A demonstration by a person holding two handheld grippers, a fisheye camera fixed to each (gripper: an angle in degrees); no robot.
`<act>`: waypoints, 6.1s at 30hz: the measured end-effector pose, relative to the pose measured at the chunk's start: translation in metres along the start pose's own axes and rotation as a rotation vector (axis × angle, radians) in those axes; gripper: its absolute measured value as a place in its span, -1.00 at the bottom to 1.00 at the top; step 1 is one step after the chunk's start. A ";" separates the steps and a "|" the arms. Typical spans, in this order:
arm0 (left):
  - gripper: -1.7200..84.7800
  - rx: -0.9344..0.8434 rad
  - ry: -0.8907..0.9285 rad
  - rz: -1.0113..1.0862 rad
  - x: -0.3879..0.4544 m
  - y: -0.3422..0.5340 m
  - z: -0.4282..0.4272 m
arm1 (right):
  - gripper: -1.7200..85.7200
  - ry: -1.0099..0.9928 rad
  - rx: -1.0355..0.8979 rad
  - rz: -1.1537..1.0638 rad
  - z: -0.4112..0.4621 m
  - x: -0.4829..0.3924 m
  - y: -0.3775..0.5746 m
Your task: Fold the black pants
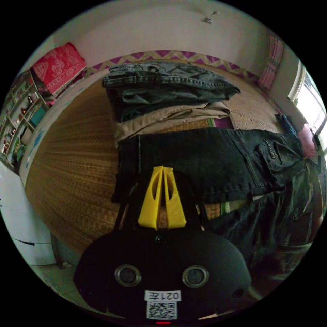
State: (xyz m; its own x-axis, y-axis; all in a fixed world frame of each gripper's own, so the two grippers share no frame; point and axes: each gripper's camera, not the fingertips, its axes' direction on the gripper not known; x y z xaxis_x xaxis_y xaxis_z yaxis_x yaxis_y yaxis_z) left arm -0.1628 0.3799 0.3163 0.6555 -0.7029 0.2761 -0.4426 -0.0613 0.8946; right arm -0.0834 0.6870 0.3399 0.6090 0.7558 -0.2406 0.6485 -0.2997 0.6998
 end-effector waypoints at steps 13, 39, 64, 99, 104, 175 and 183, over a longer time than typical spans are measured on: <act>-0.98 0.089 -0.075 -0.101 -0.041 0.010 -0.013 | -0.86 0.166 0.048 -0.185 -0.045 -0.045 0.024; -0.70 0.246 0.412 -0.781 -0.114 0.283 -0.116 | -0.76 -0.077 0.357 0.293 -0.222 0.031 0.302; -0.97 0.250 0.640 -0.915 -0.170 0.288 -0.115 | -0.76 -0.202 0.415 0.421 -0.224 0.065 0.352; -0.96 -0.056 0.385 -0.377 -0.091 -0.080 -0.024 | -0.93 -0.094 0.217 0.239 0.061 -0.105 0.041; -0.96 0.026 0.280 -0.366 -0.100 -0.077 -0.012 | -0.91 -0.057 0.260 0.154 0.104 -0.145 0.082; -0.96 0.170 0.388 0.329 0.546 0.071 0.208 | -0.97 -0.077 0.161 -0.216 0.096 -0.106 0.451; -0.83 0.078 0.362 0.448 0.591 0.088 0.253 | -0.93 -0.147 0.185 -0.094 0.075 -0.037 0.419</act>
State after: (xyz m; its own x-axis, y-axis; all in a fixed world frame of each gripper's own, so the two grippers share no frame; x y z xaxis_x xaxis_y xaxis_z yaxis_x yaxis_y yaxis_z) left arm 0.0304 -0.2204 0.4691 0.5555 -0.3864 0.7363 -0.7597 0.1242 0.6383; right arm 0.1999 0.4902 0.5916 0.5930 0.6970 -0.4033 0.7697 -0.3436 0.5380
